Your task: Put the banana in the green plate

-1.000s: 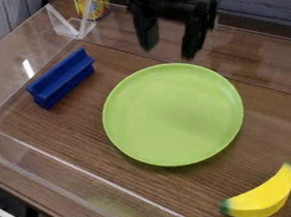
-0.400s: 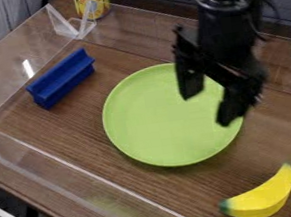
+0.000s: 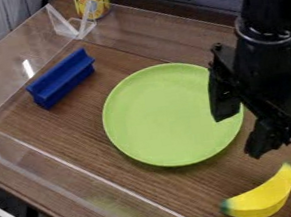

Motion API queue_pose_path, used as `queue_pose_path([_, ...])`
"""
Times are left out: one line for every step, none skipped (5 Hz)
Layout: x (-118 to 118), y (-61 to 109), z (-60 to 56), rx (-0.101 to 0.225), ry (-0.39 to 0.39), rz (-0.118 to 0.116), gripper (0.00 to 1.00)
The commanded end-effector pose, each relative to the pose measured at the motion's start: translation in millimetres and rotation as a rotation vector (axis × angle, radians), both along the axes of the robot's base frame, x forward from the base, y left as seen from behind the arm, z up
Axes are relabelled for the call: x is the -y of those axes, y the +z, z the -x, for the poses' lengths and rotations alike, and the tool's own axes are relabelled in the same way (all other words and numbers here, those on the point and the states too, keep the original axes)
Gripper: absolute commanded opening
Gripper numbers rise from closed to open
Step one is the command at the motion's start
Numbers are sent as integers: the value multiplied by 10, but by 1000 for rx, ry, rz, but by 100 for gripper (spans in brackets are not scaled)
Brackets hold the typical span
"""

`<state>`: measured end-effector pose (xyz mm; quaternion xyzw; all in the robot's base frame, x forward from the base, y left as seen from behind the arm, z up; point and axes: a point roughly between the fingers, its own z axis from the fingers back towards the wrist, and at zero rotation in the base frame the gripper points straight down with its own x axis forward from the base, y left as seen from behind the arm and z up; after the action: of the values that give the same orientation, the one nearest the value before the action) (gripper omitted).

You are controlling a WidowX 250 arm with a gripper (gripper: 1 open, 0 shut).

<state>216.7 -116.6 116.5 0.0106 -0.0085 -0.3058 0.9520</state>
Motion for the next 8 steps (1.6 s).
queue_pose_path([31, 109, 21, 56, -40, 18, 100])
queue_pose_path([161, -37, 71, 67, -123, 23, 100])
queue_pose_path([315, -270, 120, 74, -224, 28, 100])
queue_pose_path([382, -445, 130, 82, -252, 31, 100])
queue_pose_path([390, -564, 136, 91, -259, 34, 100])
queue_pose_path([399, -648, 127, 98, -211, 40, 100])
queue_pose_path([398, -723, 117, 102, -165, 42, 100])
queue_pose_path([357, -708, 71, 101, -184, 38, 0])
